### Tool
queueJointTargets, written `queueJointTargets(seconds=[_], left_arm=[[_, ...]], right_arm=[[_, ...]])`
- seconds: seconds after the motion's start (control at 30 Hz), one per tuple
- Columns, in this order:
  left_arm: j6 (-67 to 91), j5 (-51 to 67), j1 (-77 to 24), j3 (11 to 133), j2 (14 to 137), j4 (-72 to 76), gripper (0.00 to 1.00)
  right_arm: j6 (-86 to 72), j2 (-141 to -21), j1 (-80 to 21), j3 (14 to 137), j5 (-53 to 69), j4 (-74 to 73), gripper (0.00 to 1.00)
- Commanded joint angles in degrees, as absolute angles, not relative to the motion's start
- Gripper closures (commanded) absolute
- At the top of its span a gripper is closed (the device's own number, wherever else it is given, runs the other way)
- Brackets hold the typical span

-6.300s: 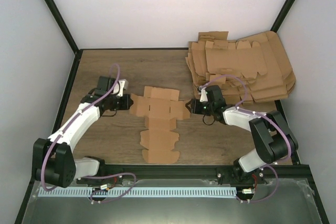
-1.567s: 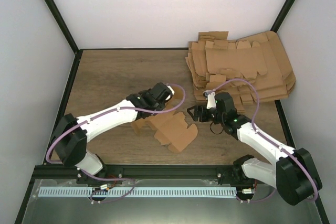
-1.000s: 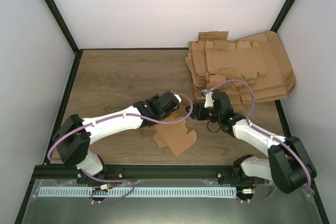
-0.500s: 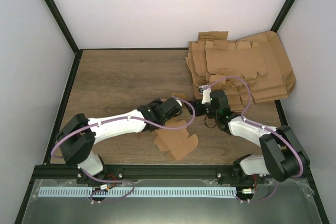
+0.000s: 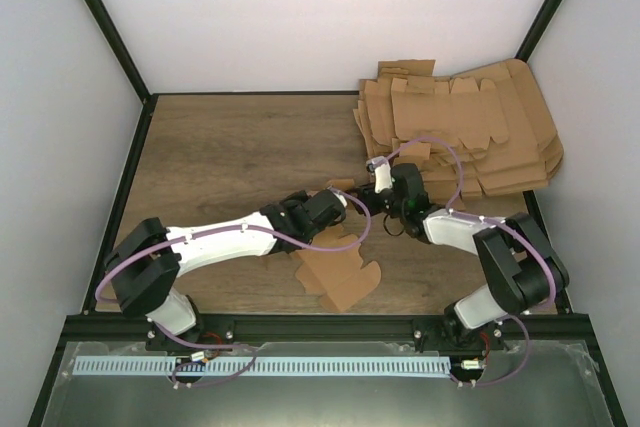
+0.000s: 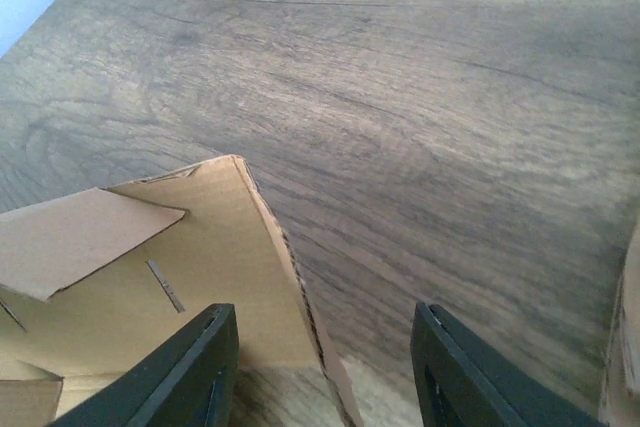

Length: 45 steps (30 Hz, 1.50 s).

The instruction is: Fold the paper box

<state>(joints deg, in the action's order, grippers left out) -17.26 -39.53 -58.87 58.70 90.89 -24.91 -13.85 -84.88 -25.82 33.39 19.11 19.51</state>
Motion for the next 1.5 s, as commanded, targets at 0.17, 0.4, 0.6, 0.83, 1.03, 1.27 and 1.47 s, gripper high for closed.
queueJointTargets(seconds=[0.17,0.4,0.6,0.83,1.03,1.27,1.47], left_arm=[[-17.6,-32.3,-59.1,57.6,87.4,-22.1,0.92],[-13.1,-18.9,-57.0,61.6,85.0,-27.3,0.46],[-7.6,-5.6,-50.9,69.3,82.3,-33.6,0.23],[-1.5,-1.9,-43.4,84.0,84.3,-45.1,0.0],[-1.1,17.8,-27.1,81.4,85.3,-41.6,0.0],[-6.0,18.9,-25.8,78.5,90.4,-43.6,0.04],[-9.7,24.6,-25.8,77.3,94.6,-46.0,0.16]], right_arm=[[-9.7,-86.4,-27.5,36.3,20.3,24.1,0.83],[-6.7,-81.2,-28.3,29.5,17.0,32.8,0.99],[-2.6,-76.9,-29.9,23.5,13.9,40.1,0.99],[-0.6,-73.5,-30.5,20.6,13.0,42.8,0.99],[-0.5,-72.9,-30.8,19.9,12.8,43.3,0.99],[-0.4,-72.9,-31.1,19.8,13.1,43.7,0.99],[-0.5,-73.3,-31.2,19.9,13.4,44.0,0.99]])
